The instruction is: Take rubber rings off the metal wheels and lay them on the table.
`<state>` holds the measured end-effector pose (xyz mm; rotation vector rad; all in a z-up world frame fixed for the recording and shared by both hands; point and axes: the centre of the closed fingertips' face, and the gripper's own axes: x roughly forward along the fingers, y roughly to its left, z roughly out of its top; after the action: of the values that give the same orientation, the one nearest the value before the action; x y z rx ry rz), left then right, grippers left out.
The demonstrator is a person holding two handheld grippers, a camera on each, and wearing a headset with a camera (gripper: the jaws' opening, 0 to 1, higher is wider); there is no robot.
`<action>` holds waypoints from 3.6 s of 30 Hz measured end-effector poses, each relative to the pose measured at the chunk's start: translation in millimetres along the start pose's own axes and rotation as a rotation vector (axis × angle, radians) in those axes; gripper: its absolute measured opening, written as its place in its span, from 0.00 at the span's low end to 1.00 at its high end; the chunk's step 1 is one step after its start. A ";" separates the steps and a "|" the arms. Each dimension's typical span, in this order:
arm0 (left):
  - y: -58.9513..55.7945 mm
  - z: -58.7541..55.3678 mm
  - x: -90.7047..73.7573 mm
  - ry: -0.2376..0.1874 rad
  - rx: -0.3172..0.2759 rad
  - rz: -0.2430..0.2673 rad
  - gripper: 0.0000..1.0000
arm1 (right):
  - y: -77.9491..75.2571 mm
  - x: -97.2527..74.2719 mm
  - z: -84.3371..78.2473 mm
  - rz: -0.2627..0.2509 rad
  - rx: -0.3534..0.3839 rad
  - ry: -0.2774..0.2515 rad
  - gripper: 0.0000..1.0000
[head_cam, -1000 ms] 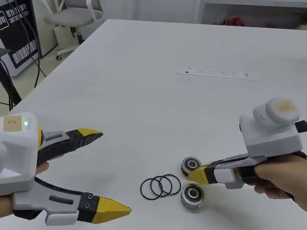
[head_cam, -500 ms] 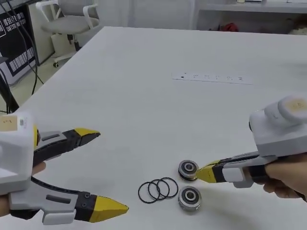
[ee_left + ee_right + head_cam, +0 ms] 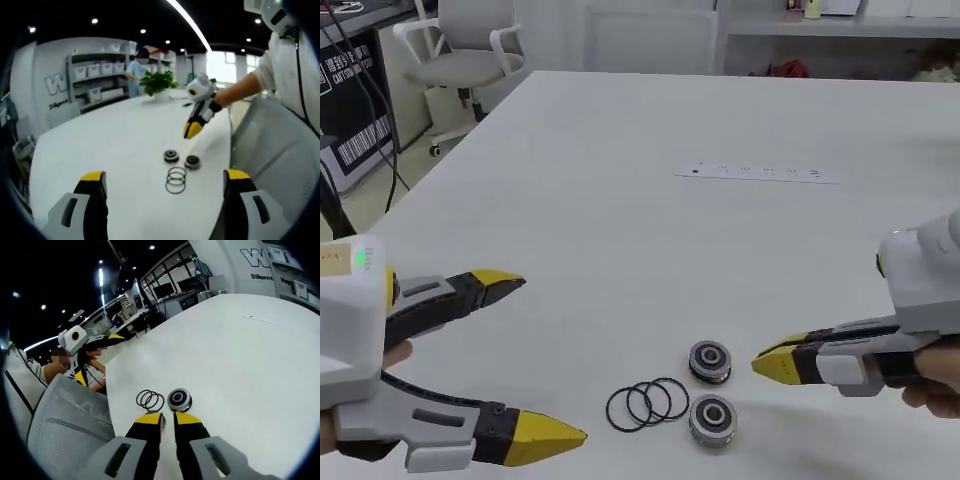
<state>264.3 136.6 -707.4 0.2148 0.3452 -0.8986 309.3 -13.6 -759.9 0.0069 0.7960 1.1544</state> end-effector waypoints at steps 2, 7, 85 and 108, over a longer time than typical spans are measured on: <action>-0.6 0.2 -0.2 0.003 0.002 -0.001 0.98 | 0.2 -3.5 -0.7 0.002 0.000 -0.010 0.09; -1.0 0.9 0.4 0.008 0.005 -0.004 0.99 | 1.5 -11.2 2.1 0.006 0.007 -0.048 0.12; -7.6 37.5 56.5 0.013 0.098 -0.180 0.90 | -12.7 -9.3 -11.5 0.012 -0.100 -0.105 0.49; -18.1 25.5 89.0 0.049 0.137 -0.266 0.77 | -14.6 9.1 -5.2 0.055 -0.105 -0.108 0.43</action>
<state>306.1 52.7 -718.4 0.3223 0.3629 -1.1821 319.7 -14.5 -774.5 0.0043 0.6424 1.2365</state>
